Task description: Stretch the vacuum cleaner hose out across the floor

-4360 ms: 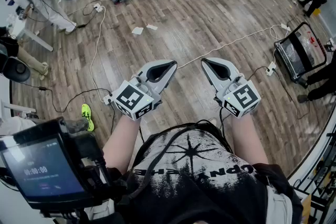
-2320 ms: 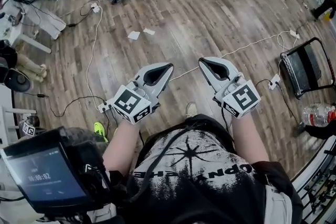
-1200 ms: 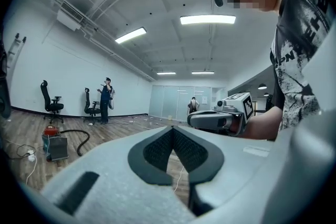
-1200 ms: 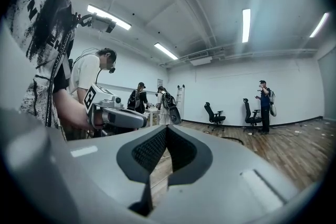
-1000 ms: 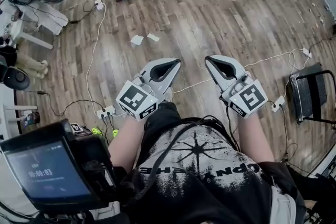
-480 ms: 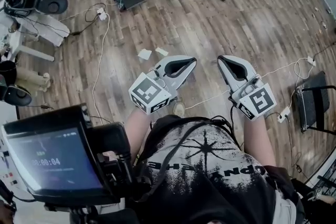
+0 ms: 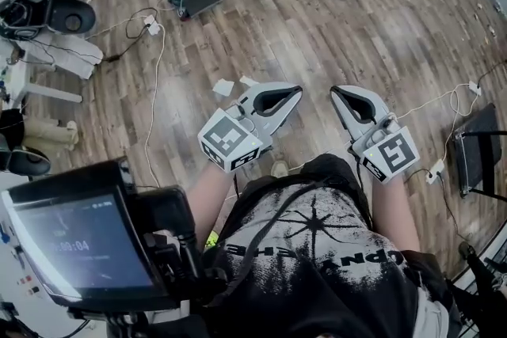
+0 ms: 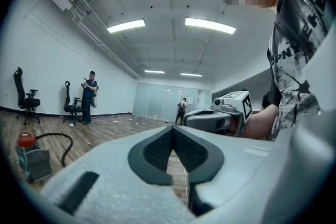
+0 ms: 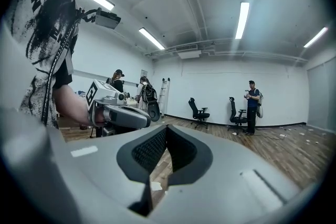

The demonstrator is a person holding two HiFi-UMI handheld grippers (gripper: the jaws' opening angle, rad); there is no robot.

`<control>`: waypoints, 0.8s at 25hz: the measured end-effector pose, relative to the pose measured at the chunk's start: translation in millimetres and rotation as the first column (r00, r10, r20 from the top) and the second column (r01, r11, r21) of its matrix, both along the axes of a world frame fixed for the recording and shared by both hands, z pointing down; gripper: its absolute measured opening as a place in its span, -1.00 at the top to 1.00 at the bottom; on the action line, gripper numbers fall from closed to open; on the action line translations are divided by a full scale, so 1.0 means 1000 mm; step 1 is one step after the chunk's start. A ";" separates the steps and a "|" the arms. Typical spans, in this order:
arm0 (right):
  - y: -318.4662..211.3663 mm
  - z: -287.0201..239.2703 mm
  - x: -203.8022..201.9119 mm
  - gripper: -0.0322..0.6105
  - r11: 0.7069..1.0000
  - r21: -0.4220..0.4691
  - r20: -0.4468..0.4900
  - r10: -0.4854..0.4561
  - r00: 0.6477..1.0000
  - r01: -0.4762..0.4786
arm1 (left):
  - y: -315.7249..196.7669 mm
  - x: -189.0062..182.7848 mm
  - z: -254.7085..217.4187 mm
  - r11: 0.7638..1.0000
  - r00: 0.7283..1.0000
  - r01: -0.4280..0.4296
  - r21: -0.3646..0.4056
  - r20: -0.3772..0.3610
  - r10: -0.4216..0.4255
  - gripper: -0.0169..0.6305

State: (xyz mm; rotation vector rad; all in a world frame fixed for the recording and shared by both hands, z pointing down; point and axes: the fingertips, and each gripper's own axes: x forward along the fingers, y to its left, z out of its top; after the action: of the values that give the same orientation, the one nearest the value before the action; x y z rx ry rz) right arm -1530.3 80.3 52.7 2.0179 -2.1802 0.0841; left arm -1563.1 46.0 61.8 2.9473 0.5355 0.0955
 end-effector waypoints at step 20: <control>-0.082 -0.008 0.215 0.88 0.993 0.031 0.018 -0.118 0.993 0.117 | -0.072 0.210 -0.001 0.993 0.993 0.114 0.010 0.020 -0.114 0.94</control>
State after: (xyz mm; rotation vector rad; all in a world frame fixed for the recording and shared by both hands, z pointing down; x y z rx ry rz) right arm -1315.3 -1.3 44.4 1.9064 -2.3203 0.0567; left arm -1353.6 -26.3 60.4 2.9746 0.3636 0.1154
